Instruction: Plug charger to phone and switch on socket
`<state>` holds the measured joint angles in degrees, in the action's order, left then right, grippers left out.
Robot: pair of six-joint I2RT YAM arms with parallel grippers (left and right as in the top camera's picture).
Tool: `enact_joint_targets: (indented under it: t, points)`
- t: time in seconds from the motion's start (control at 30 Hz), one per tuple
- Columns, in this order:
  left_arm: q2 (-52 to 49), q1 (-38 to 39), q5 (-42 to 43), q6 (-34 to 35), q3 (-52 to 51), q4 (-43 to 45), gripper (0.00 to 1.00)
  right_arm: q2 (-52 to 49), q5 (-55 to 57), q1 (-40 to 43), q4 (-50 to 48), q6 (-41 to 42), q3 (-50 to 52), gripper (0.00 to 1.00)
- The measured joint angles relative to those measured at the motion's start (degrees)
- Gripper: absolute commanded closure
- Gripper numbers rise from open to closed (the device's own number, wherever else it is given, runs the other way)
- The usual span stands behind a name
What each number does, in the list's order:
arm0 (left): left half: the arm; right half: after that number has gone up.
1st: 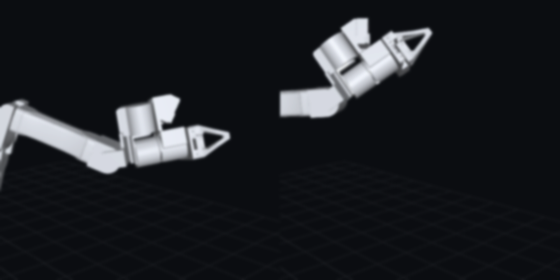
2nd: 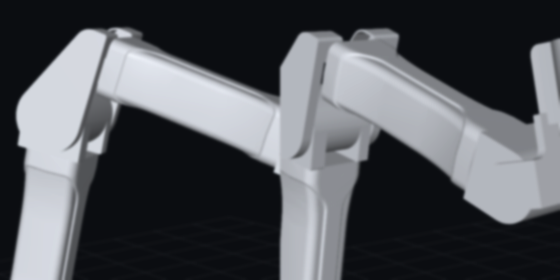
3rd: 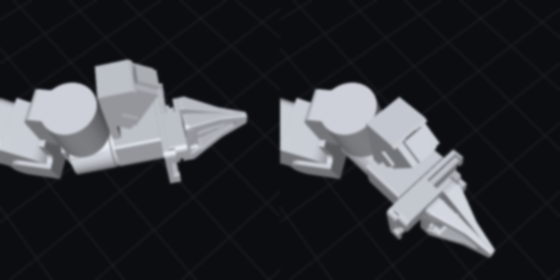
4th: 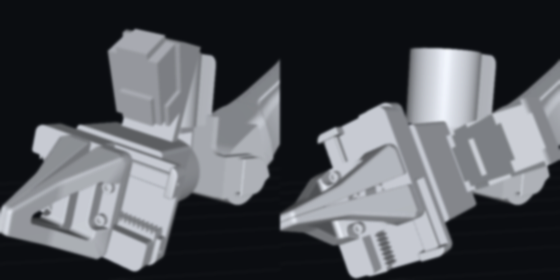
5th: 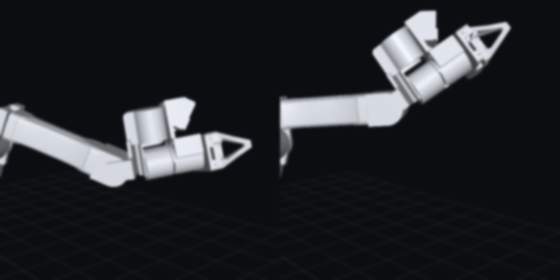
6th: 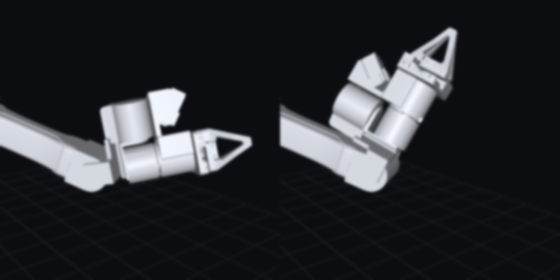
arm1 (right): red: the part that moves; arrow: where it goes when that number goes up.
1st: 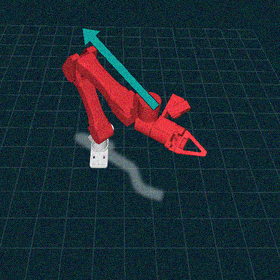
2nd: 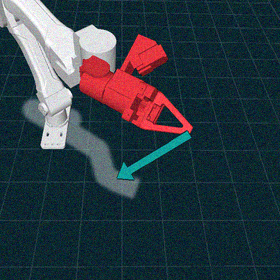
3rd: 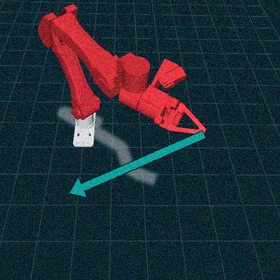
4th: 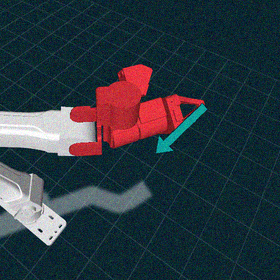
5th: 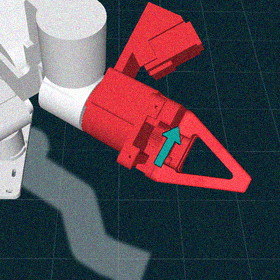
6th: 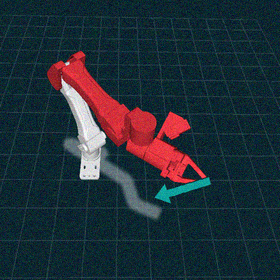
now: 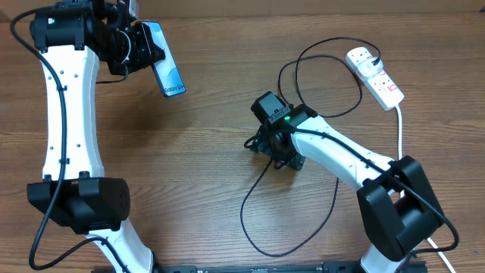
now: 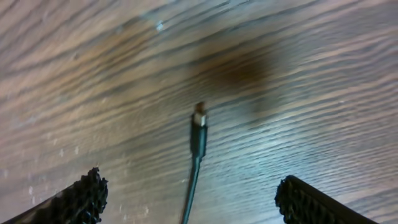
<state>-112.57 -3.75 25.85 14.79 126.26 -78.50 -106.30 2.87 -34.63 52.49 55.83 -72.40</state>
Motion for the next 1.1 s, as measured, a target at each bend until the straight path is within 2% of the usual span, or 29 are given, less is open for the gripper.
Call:
enact_joint_targets:
  t: [0.37, 0.63, 0.87, 1.0, 1.1]
  points:
    - [0.0, 0.0, 0.0, 0.0, 0.0, -0.5, 0.96, -6.1, -0.4, 0.0, -0.6, 4.9, 0.0, 0.49]
    - [0.0, 0.0, 0.0, 0.0, 0.0, -0.6, 0.96, -6.3, -2.7, 0.0, 0.0, 5.1, -0.1, 0.57]
    - [0.0, 0.0, 0.0, 0.0, 0.0, -0.6, 0.96, -6.6, -4.7, -0.1, 0.1, 3.2, -0.3, 0.59]
    - [0.0, 0.0, 0.0, 0.0, 0.0, -0.6, 0.96, -6.6, -5.3, -0.4, 0.4, 2.5, -0.3, 0.7]
    - [0.0, 0.0, 0.0, 0.0, 0.0, -0.7, 0.96, -6.6, -5.7, -0.4, 0.5, 2.6, -0.4, 0.72]
